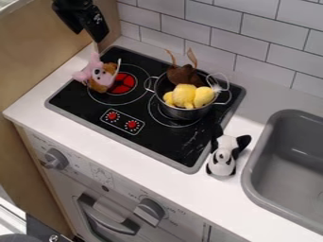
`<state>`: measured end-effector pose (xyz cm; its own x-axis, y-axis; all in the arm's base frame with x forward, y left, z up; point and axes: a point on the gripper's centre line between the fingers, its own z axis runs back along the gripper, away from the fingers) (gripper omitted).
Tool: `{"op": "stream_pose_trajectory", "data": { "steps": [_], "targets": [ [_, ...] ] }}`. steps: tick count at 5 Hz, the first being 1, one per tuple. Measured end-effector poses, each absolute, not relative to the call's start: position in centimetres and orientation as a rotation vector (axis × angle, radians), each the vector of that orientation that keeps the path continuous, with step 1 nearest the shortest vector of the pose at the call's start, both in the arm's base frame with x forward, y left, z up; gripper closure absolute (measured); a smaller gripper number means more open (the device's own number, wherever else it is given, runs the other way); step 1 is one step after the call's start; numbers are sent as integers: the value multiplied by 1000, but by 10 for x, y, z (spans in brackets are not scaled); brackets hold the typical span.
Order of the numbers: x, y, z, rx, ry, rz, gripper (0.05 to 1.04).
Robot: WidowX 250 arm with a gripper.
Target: Move the stuffed toy from the left burner to the pot on the right burner
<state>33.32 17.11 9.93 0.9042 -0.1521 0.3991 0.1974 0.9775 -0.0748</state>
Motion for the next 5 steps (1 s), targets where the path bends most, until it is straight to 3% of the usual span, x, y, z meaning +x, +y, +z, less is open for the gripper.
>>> {"op": "stream_pose_trajectory", "data": {
  "steps": [1,2,3,5],
  "targets": [
    [330,168,83,-144,-375,-166,84],
    [330,161,63,-139,-423,-163,84],
    [329,157,34,-109,-452,-191,84],
    [328,162,20,-8,-511,-226,85]
  ]
}}
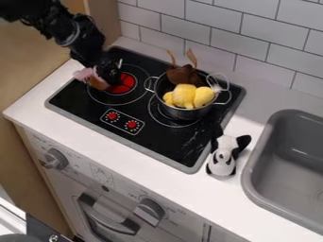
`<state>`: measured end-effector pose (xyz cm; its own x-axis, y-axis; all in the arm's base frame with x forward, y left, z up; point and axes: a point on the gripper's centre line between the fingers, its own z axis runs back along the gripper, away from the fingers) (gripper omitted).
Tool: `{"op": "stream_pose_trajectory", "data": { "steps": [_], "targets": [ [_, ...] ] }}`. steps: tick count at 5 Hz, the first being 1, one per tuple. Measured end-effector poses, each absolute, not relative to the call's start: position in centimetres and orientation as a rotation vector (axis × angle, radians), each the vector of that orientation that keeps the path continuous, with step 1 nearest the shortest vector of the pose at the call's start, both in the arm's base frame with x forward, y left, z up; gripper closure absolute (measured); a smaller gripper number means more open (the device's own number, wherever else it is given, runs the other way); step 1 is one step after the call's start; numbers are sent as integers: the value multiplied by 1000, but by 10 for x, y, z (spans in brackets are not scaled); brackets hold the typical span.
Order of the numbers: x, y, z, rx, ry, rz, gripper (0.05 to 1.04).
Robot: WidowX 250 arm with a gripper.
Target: Move the stuffed toy from the left burner to the pot on the right burner
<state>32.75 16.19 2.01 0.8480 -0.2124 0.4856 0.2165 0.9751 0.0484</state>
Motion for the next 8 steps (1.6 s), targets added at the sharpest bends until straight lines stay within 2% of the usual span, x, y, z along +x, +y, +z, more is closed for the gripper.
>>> {"op": "stream_pose_trajectory", "data": {
  "steps": [1,2,3,4,5,6,8],
  "targets": [
    [324,162,17,-2,-513,-238,129],
    [323,160,15,-11,-513,-226,384],
    [317,156,18,-88,-517,-209,610],
    [306,145,47,-229,-519,-183,773],
    [304,140,79,-331,-529,-162,919],
    [302,138,89,-381,-509,-135,984],
    [311,124,121,-384,-448,-54,990]
  ]
}}
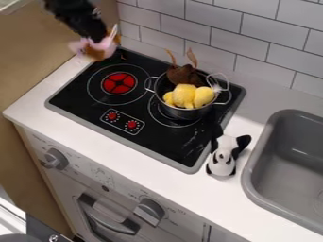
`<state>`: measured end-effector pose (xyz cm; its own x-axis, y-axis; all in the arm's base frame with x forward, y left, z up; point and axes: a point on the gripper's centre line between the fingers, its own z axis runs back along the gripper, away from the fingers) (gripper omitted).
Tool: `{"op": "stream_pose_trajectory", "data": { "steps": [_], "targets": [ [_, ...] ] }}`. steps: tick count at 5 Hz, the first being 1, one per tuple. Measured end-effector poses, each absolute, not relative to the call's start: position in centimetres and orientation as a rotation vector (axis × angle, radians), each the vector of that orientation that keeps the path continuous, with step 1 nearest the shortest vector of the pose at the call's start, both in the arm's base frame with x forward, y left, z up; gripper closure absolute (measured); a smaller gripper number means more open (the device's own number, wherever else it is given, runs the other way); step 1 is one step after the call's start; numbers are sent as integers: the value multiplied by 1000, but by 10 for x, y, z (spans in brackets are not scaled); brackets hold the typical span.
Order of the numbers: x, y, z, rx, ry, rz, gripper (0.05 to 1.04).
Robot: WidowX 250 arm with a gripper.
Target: Move the stuffed toy from the left burner to the pot on the right burner
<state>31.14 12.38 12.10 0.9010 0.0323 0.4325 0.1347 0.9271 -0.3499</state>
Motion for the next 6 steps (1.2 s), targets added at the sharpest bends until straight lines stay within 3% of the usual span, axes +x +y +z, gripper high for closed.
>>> {"op": "stream_pose_trajectory", "data": {
  "steps": [3,6],
  "targets": [
    [340,66,116,-398,-517,36,990],
    [333,16,80,-329,-528,60,991]
  ]
}}
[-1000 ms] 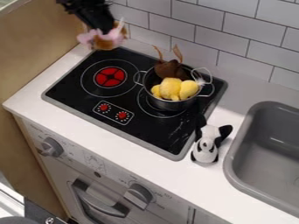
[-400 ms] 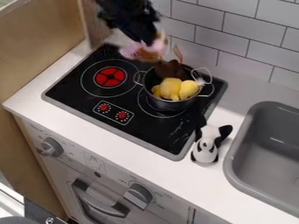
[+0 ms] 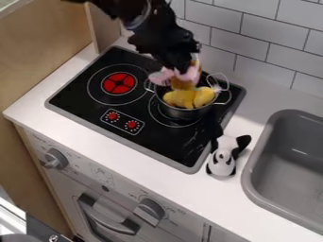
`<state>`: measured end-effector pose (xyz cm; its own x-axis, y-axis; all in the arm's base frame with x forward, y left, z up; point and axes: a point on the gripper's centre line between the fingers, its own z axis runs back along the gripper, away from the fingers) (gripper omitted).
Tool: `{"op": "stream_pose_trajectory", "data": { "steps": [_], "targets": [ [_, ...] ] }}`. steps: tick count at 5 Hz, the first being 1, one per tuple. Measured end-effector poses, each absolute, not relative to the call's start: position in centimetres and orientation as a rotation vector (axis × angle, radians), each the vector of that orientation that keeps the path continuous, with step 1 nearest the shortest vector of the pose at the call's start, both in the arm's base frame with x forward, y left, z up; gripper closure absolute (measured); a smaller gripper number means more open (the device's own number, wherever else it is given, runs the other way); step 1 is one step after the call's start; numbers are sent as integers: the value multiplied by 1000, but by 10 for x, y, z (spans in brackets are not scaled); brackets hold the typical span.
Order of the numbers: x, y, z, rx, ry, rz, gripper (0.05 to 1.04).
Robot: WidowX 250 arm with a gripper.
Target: Move the stuffed toy from the left burner to the pot on the right burner
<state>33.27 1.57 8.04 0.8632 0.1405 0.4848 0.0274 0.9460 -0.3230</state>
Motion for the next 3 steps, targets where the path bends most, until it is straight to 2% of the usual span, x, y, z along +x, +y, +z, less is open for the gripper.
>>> {"op": "stream_pose_trajectory", "data": {
  "steps": [1,2,3],
  "targets": [
    [330,13,74,-316,-536,68,958],
    [330,14,73,-305,-541,65,765],
    [329,16,78,-303,-551,51,485]
  ]
}}
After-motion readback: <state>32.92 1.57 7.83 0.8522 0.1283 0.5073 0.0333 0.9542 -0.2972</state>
